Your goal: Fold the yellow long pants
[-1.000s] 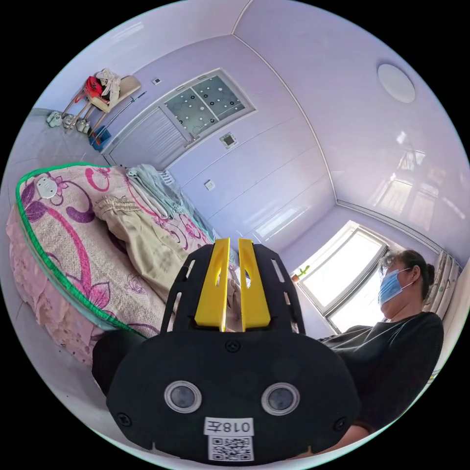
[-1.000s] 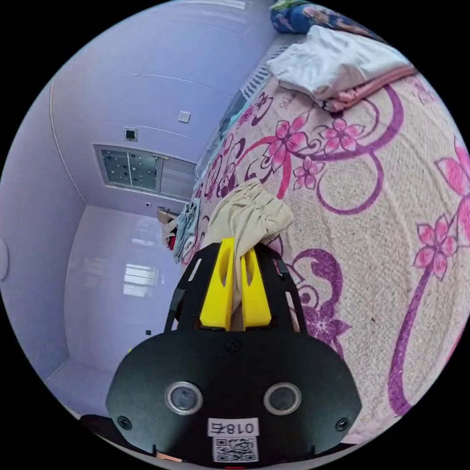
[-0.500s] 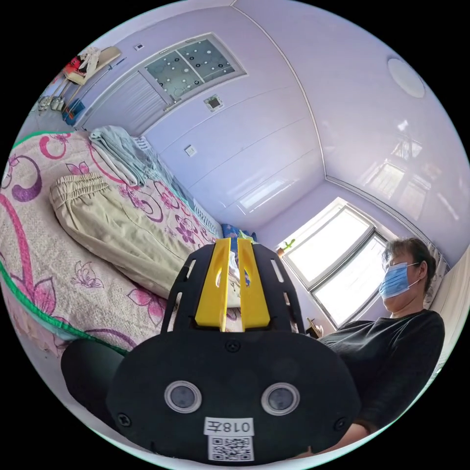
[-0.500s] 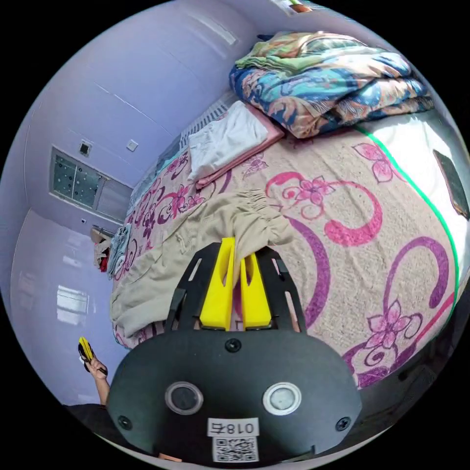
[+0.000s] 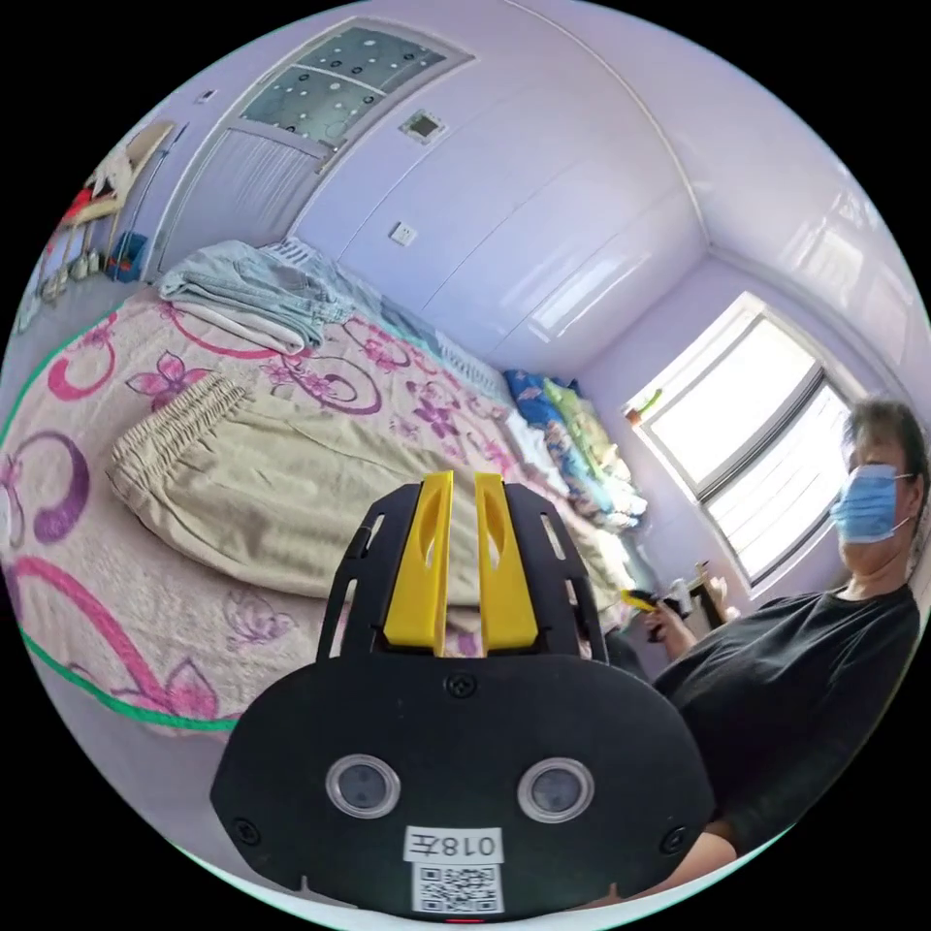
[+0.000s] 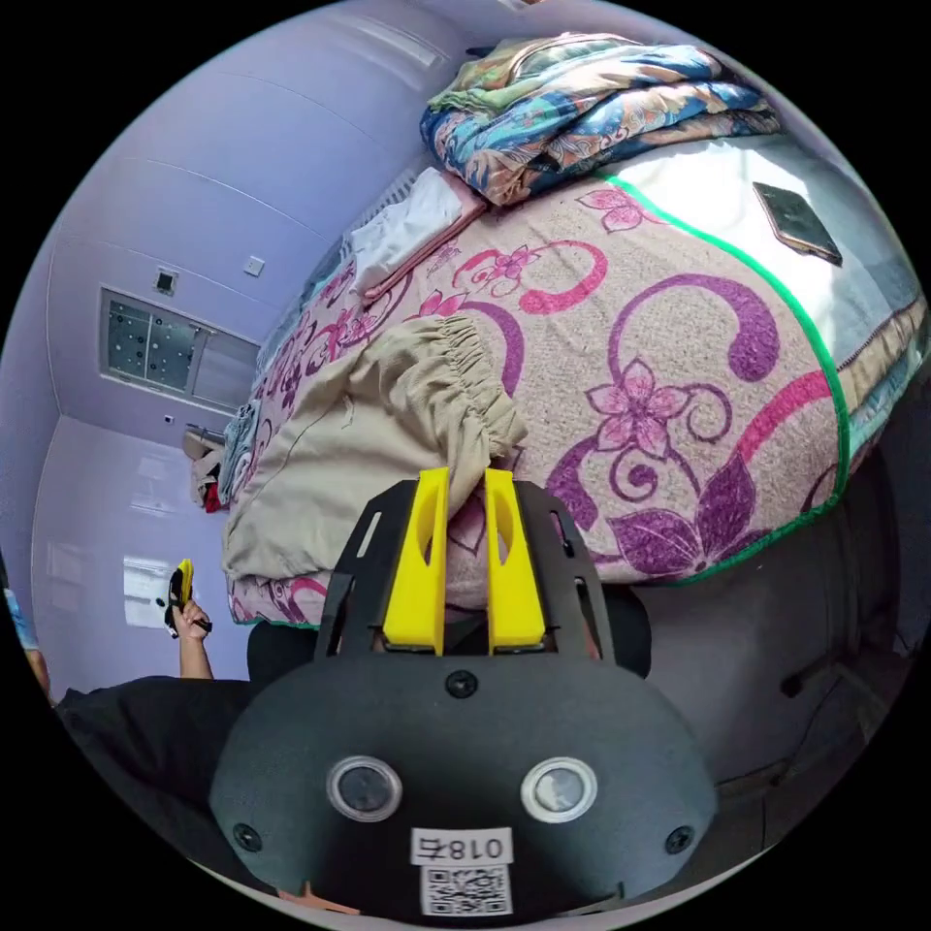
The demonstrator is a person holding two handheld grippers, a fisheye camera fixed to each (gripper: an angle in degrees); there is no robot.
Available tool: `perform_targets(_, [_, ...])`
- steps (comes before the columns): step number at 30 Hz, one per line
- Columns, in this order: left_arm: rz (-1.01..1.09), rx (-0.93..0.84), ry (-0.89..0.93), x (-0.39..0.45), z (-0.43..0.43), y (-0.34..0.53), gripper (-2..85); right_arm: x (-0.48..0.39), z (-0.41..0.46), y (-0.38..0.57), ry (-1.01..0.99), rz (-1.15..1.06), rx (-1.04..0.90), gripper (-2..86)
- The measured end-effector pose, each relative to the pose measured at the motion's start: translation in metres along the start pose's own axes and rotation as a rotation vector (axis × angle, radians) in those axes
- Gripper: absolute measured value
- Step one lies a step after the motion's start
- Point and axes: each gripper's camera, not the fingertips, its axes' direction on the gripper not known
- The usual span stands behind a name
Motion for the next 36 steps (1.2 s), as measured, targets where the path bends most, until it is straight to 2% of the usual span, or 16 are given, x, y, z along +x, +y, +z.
perform_targets(3, [0.135, -0.130, -0.205, 0.017, 0.040, -0.072, 5.2, -0.040, -0.035, 0.004, 0.089, -0.136, 0.131, 7.9])
perform_targets(7, [0.300, -0.214, -0.417, 0.026, 0.110, -0.165, 5.9, -0.112, -0.031, -0.016, 0.218, -0.389, 0.128, 8.7])
perform_targets(12, [0.414, -0.281, -0.543, 0.025, 0.177, -0.246, 7.6, -0.202, 0.024, -0.058, 0.343, -0.672, 0.028, 9.6])
perform_targets(18, [0.459, -0.545, -0.569, 0.013, 0.231, -0.284, 11.2, -0.246, 0.074, -0.091, 0.404, -0.824, -0.189, 11.7])
perform_targets(21, [0.473, -0.610, -0.652, 0.014, 0.237, -0.285, 7.3, -0.251, 0.086, -0.098, 0.387, -0.833, -0.281, 12.2])
perform_targets(24, [0.510, -0.568, -0.719, 0.030, 0.221, -0.282, 0.5, -0.252, 0.091, -0.096, 0.415, -0.818, -0.316, 11.9])
perform_targets(29, [0.599, -0.372, -0.785, 0.086, 0.152, -0.249, -0.8, -0.258, 0.074, -0.075, 0.441, -0.821, -0.247, 11.1])
perform_targets(31, [0.617, -0.264, -0.757, 0.116, 0.092, -0.215, -0.9, -0.260, 0.065, -0.063, 0.457, -0.845, -0.210, 11.0])
perform_targets(36, [0.550, -0.149, -0.720, 0.146, -0.035, -0.132, -1.0, -0.274, 0.041, -0.021, 0.505, -1.004, -0.135, 10.8])
